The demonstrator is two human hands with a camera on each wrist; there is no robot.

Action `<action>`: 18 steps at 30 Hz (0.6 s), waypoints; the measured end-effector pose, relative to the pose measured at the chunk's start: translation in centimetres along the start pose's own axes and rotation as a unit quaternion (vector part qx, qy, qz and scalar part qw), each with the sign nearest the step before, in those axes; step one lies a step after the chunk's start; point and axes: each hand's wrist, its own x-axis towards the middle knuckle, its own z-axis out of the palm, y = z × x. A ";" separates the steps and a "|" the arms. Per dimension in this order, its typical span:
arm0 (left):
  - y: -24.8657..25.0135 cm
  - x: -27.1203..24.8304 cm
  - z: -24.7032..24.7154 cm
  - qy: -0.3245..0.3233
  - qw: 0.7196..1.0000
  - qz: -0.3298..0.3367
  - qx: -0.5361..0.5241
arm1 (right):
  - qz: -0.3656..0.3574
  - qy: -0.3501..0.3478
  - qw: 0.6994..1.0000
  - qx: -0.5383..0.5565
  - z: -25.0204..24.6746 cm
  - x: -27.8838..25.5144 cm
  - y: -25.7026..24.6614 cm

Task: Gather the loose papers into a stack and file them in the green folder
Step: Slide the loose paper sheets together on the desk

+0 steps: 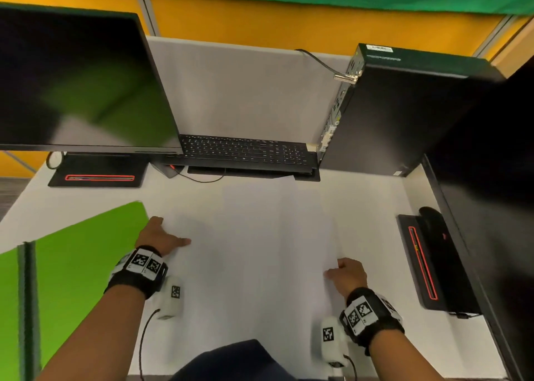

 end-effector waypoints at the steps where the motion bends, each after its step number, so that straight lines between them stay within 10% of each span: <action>1: -0.3 1.2 -0.3 0.000 1.000 0.011 -0.003 | -0.010 0.013 1.000 -0.014 0.1 -0.1 0.0; 12: 4.8 1.9 1.4 -0.168 0.948 0.122 0.242 | -0.067 0.054 0.995 -0.041 1.1 -1.1 -0.1; 15: 7.1 0.6 3.7 -0.228 0.941 0.197 0.152 | -0.070 0.059 0.995 -0.035 1.3 -0.9 -0.1; 18: 7.0 0.6 3.3 -0.067 0.978 0.194 -0.041 | -0.056 0.079 0.995 -0.036 1.1 -0.6 0.0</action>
